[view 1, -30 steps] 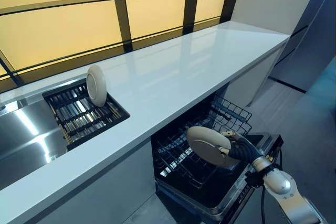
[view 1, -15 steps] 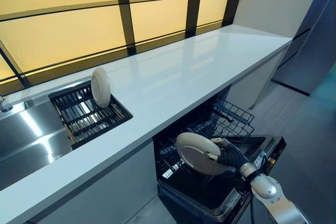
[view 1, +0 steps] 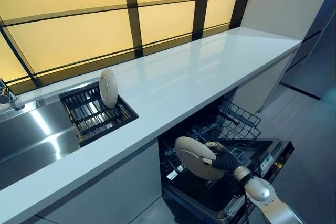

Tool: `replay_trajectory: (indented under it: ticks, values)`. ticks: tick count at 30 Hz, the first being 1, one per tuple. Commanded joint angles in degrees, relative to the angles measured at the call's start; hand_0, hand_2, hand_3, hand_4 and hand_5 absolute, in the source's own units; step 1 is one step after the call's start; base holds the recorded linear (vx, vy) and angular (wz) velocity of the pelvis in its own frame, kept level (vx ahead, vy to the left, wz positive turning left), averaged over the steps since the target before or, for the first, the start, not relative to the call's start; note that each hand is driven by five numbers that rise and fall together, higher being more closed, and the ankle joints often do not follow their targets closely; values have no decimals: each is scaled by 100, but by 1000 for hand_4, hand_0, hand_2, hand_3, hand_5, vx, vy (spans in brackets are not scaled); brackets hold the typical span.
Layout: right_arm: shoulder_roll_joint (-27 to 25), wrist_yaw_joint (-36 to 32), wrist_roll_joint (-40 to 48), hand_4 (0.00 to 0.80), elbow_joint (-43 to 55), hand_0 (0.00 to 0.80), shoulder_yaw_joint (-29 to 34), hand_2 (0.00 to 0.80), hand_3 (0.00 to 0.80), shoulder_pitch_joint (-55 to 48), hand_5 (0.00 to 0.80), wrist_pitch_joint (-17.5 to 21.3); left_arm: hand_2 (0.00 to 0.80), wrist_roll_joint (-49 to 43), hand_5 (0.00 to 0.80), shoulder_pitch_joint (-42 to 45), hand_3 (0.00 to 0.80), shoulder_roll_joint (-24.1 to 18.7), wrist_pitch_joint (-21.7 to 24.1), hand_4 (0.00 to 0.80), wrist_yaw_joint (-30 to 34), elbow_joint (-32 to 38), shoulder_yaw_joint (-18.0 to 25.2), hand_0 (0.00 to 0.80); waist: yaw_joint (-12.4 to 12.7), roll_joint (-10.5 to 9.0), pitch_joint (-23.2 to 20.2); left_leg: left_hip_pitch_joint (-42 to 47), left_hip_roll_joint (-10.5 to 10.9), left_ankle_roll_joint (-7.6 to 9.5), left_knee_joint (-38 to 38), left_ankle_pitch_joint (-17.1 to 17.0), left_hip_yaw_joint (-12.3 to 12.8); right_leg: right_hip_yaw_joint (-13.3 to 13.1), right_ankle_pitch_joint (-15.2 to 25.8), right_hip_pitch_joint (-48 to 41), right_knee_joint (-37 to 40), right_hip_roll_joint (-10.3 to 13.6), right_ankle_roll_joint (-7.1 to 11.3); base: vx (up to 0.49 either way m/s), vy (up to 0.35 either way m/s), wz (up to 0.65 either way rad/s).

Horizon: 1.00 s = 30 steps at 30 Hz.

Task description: Take plates into dishwasher

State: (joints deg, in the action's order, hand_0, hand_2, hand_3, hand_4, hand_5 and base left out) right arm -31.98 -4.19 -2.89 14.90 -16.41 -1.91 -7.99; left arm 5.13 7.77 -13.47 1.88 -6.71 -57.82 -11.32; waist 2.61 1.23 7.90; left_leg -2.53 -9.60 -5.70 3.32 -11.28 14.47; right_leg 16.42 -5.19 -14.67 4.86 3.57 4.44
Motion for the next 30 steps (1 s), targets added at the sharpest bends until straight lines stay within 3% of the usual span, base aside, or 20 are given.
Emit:
replay_trajectory:
  ticks: [1,20,30]
  values:
    - [97,85,-91,800,115,800,-71,800,800,270,800,80,0,-338,0,-334,0,-113,64,0,-87,-98,-293,0,139,-75,-115,-430,-341,-403,35,-427,-162,-35,278,44,-69,49,-83,1,2,8]
    - [167,132,-231,800,-87,800,-205,800,800,331,800,-106,0,-393,0,-382,0,-111,41,0,-39,-100,-347,0,194,-64,-74,-434,-325,-402,17,-435,-204,-14,254,12,-100,58,-105,0,0,1]
    - [189,174,-242,800,-120,800,-262,800,800,392,800,62,0,-387,0,-410,0,-112,47,0,-35,-98,-398,0,227,-53,-42,-423,-325,-411,7,-452,-197,47,282,12,-92,61,-109,0,0,0]
